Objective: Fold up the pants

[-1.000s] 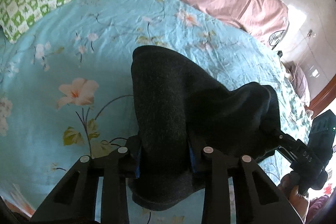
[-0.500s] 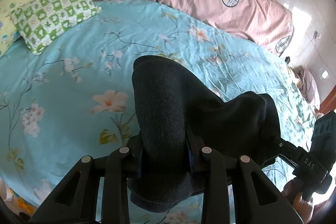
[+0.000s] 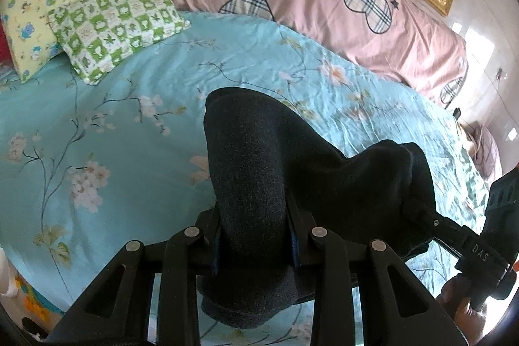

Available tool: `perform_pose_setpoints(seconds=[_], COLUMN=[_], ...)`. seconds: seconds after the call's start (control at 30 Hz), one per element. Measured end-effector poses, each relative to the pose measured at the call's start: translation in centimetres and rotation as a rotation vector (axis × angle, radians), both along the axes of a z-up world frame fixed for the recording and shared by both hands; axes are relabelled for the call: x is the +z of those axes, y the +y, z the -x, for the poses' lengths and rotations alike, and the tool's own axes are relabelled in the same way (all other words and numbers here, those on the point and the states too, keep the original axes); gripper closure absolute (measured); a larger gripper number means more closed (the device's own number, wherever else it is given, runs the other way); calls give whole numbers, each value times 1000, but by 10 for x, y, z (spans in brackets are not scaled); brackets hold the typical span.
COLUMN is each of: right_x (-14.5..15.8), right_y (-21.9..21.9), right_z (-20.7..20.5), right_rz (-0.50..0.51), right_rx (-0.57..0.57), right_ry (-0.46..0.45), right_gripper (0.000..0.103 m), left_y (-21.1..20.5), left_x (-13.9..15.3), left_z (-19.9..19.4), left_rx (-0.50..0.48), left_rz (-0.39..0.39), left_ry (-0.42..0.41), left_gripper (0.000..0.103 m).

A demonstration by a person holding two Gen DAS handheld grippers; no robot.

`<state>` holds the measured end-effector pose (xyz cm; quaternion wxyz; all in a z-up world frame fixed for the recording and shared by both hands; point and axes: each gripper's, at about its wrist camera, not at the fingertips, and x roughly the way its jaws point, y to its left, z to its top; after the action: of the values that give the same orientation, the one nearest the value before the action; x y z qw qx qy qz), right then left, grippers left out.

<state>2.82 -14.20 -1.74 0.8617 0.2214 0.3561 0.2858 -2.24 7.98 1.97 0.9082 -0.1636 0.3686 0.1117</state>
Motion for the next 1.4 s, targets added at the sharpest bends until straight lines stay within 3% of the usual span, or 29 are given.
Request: perform_pose_setpoints(seconds=[0.47, 0.87, 1.4], right_x=[19, 31, 6], right_y=[49, 96, 141], right_z=[-30, -79, -125], right_rz=[20, 41, 86], right_rx=[85, 153, 229], right_ry=[-47, -69, -22], right_gripper=[54, 54, 54], left_y=[39, 90, 140], left_x=[12, 17, -19], left_z=[-4, -32, -47], left_rx=[88, 164, 207], left_rz=[-47, -45, 26], left_ry=[-31, -44, -26], left_gripper=[73, 73, 72])
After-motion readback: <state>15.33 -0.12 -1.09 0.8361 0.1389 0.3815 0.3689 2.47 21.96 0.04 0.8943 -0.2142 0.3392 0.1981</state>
